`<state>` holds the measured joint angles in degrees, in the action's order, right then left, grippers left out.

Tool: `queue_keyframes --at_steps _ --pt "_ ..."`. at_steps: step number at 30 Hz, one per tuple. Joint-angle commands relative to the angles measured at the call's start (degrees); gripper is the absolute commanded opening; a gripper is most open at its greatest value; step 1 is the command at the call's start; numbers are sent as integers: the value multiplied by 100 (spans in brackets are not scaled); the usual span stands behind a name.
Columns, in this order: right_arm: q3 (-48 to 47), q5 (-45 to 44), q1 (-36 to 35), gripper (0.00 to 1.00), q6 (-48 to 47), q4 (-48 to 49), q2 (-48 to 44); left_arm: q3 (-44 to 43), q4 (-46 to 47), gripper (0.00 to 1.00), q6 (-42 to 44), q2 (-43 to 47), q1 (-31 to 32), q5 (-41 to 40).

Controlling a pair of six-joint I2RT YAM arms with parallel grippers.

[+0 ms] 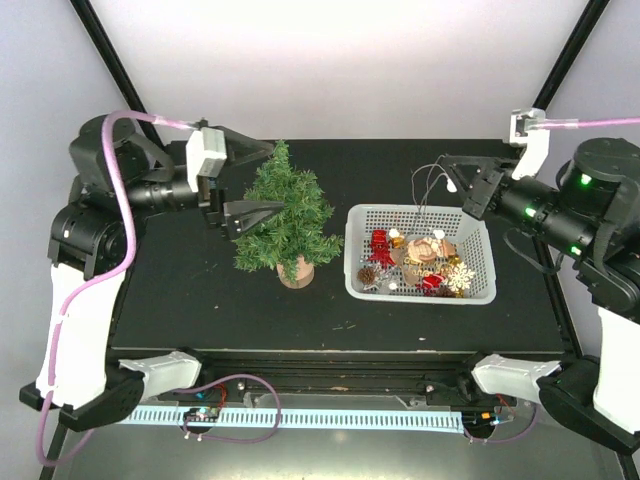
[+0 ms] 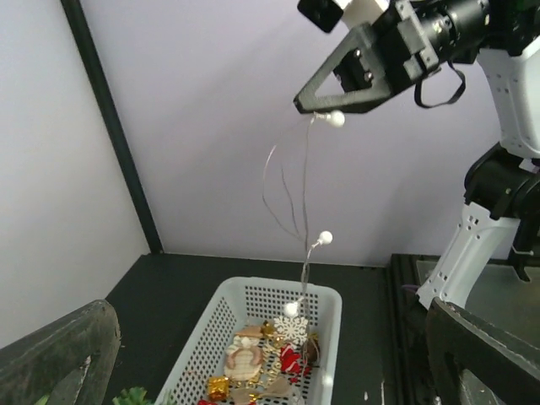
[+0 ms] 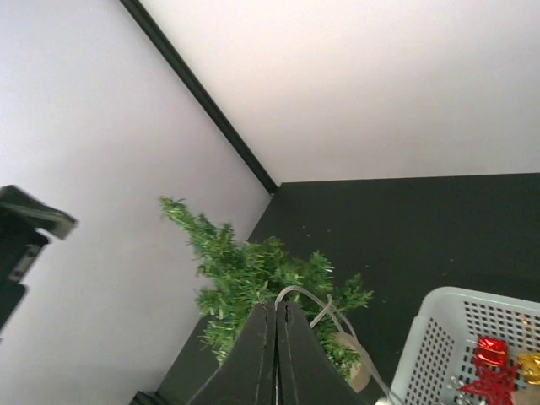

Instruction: Decorate the small christmas tree

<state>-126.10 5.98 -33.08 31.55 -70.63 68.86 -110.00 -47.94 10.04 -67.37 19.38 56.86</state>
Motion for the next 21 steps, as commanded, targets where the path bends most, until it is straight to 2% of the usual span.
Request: queue_keyframes --at_steps 1,7,12,17,19,21 --pt "-66 507 -23 2 262 420 -178 -298 -279 99 472 -162 677 -638" --pt "28 1032 -22 2 623 1013 -341 -313 -414 99 1043 -424 1739 -1522" --pt "33 1202 -23 2 800 1229 -410 -323 -293 99 1034 -857 2221 -1812" --pt "51 1257 -25 2 885 1344 -437 -454 -16 99 851 -1346 2583 -2488" --pt "139 1269 -23 2 930 1428 -471 -733 -7 94 790 -1595 2687 -2497" --pt "290 1307 -30 2 978 1554 -515 -956 -12 84 746 -1839 2775 -2413"
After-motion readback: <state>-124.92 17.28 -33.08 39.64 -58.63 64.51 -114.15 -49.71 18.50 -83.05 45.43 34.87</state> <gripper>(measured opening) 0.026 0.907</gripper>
